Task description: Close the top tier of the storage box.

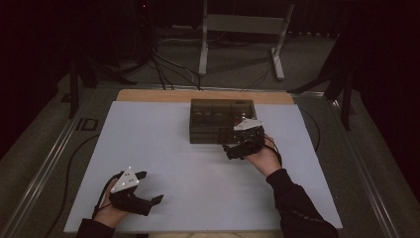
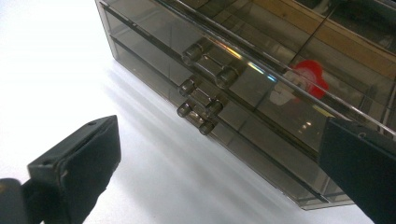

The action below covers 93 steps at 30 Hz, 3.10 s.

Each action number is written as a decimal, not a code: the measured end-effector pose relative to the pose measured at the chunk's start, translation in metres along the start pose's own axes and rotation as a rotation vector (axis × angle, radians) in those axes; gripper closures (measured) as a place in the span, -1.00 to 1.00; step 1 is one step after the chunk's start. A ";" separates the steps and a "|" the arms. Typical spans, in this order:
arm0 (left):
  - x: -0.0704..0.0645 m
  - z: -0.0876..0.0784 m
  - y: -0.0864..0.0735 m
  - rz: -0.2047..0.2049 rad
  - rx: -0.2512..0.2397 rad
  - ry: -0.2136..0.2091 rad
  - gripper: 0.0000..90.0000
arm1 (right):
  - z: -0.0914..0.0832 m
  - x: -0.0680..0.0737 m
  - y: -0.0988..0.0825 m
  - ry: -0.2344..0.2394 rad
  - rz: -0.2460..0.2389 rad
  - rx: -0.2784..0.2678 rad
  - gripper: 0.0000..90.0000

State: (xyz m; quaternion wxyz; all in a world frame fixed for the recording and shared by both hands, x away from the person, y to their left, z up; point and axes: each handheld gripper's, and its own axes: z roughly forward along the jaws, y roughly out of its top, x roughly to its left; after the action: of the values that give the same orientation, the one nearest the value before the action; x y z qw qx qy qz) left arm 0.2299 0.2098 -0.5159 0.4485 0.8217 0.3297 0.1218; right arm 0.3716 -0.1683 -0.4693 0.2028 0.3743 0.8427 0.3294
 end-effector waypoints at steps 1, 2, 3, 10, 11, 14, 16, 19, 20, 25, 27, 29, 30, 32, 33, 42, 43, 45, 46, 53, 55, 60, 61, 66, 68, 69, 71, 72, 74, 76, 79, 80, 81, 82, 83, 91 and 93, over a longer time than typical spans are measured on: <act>0.000 -0.001 0.000 0.002 -0.001 0.001 -1.00 | 0.000 0.000 0.000 0.004 0.003 0.000 -1.00; 0.000 -0.001 0.000 0.002 -0.001 0.001 -1.00 | -0.001 0.000 0.001 0.011 0.004 0.000 -1.00; 0.000 -0.001 0.000 0.001 -0.001 0.002 -1.00 | -0.001 0.000 0.002 0.012 0.004 0.000 -1.00; 0.000 -0.001 -0.001 -0.002 -0.001 0.004 -1.00 | -0.005 0.002 0.007 0.049 -0.004 -0.020 -1.00; 0.000 -0.001 -0.001 -0.002 -0.001 0.005 -1.00 | -0.005 0.003 0.008 0.061 -0.008 -0.019 -1.00; -0.001 -0.001 -0.001 0.000 0.000 0.002 -1.00 | -0.006 0.005 0.008 0.067 -0.015 -0.018 -1.00; -0.001 -0.001 -0.002 0.003 0.003 0.002 -1.00 | -0.007 0.007 0.009 0.066 -0.024 -0.028 -1.00; -0.001 -0.002 -0.002 0.002 0.001 0.003 -1.00 | -0.010 0.009 0.010 0.072 -0.032 -0.045 -1.00; -0.001 -0.003 -0.002 0.002 -0.001 0.002 -1.00 | -0.011 0.010 0.011 0.079 -0.033 -0.052 -1.00; -0.001 -0.002 -0.002 0.005 0.002 0.000 -1.00 | -0.015 0.014 0.013 0.102 -0.051 -0.066 -1.00; -0.001 -0.003 -0.002 0.002 -0.001 0.000 -1.00 | -0.016 0.016 0.013 0.116 -0.052 -0.075 -1.00; -0.001 -0.003 -0.002 0.001 -0.002 0.000 -1.00 | -0.017 0.017 0.012 0.124 -0.062 -0.079 -1.00; -0.001 -0.003 -0.002 0.001 -0.001 -0.001 -1.00 | -0.017 0.018 0.012 0.135 -0.065 -0.082 -1.00; -0.001 -0.003 -0.002 0.004 0.000 -0.001 -1.00 | -0.019 0.020 0.011 0.148 -0.068 -0.087 -1.00; -0.001 -0.003 -0.002 0.004 -0.001 -0.002 -1.00 | -0.019 0.021 0.011 0.151 -0.073 -0.090 -1.00; -0.001 -0.003 -0.002 0.004 -0.002 -0.002 -1.00 | -0.019 0.028 0.002 0.184 -0.105 -0.087 -1.00; -0.001 -0.003 -0.002 0.004 -0.002 -0.002 -1.00 | -0.019 0.028 0.001 0.185 -0.108 -0.089 -1.00; -0.001 -0.003 -0.002 0.003 -0.002 -0.002 -1.00 | -0.020 0.029 -0.002 0.192 -0.109 -0.091 -1.00; -0.001 -0.003 -0.002 0.004 -0.002 -0.003 -1.00 | -0.020 0.029 -0.003 0.202 -0.112 -0.091 -1.00; -0.001 -0.003 -0.002 0.006 0.000 -0.002 -1.00 | -0.019 0.031 -0.011 0.219 -0.134 -0.097 -1.00; -0.001 -0.003 -0.002 0.007 0.000 -0.003 -1.00 | -0.018 0.032 -0.016 0.223 -0.137 -0.093 -1.00; -0.001 -0.003 -0.002 0.007 0.002 -0.002 -1.00 | -0.017 0.034 -0.026 0.225 -0.151 -0.085 -1.00; -0.001 -0.003 -0.002 0.008 0.003 -0.003 -1.00 | -0.017 0.034 -0.028 0.227 -0.156 -0.083 -1.00; -0.002 -0.002 -0.002 0.014 0.008 -0.006 -1.00 | -0.018 0.034 -0.036 0.222 -0.167 -0.083 -1.00; -0.002 -0.002 -0.002 0.013 0.007 -0.006 -1.00 | -0.018 0.034 -0.041 0.222 -0.174 -0.080 -1.00; -0.002 -0.002 -0.002 0.012 0.006 -0.006 -1.00 | -0.018 0.034 -0.044 0.225 -0.178 -0.078 -1.00; -0.002 -0.002 -0.002 0.013 0.005 -0.006 -1.00 | -0.019 0.033 -0.047 0.232 -0.172 -0.074 -1.00; -0.002 -0.002 -0.002 0.013 0.005 -0.007 -1.00 | -0.020 0.033 -0.049 0.231 -0.172 -0.070 -1.00; -0.002 -0.002 -0.002 0.014 0.007 -0.007 -1.00 | -0.021 0.034 -0.052 0.228 -0.181 -0.068 -1.00; -0.002 -0.002 -0.002 0.014 0.007 -0.007 -1.00 | -0.023 0.033 -0.056 0.232 -0.182 -0.064 -1.00; -0.003 -0.002 -0.001 0.015 0.006 -0.007 -1.00 | -0.026 0.032 -0.062 0.228 -0.183 -0.060 -1.00; -0.003 -0.002 -0.001 0.014 0.006 -0.006 -1.00 | -0.027 0.031 -0.066 0.228 -0.183 -0.060 -1.00; -0.003 -0.002 -0.001 0.015 0.006 -0.006 -1.00 | -0.027 0.031 -0.066 0.228 -0.183 -0.060 -1.00; -0.003 -0.003 -0.001 0.016 0.006 -0.006 -1.00 | -0.028 0.030 -0.068 0.228 -0.181 -0.058 -1.00; -0.003 -0.003 -0.001 0.015 0.006 -0.007 -1.00 | -0.028 0.030 -0.070 0.226 -0.179 -0.056 -1.00; -0.002 -0.003 -0.001 0.014 0.005 -0.006 -1.00 | -0.038 0.025 -0.085 0.212 -0.180 -0.049 -1.00; -0.003 -0.003 -0.001 0.014 0.005 -0.006 -1.00 | -0.041 0.023 -0.088 0.207 -0.174 -0.055 -1.00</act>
State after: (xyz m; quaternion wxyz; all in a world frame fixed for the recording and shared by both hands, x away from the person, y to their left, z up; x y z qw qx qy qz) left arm 0.2261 0.2104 -0.5154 0.4469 0.8254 0.3230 0.1215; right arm 0.2895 -0.2116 -0.5053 0.1528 0.2580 0.8792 0.3703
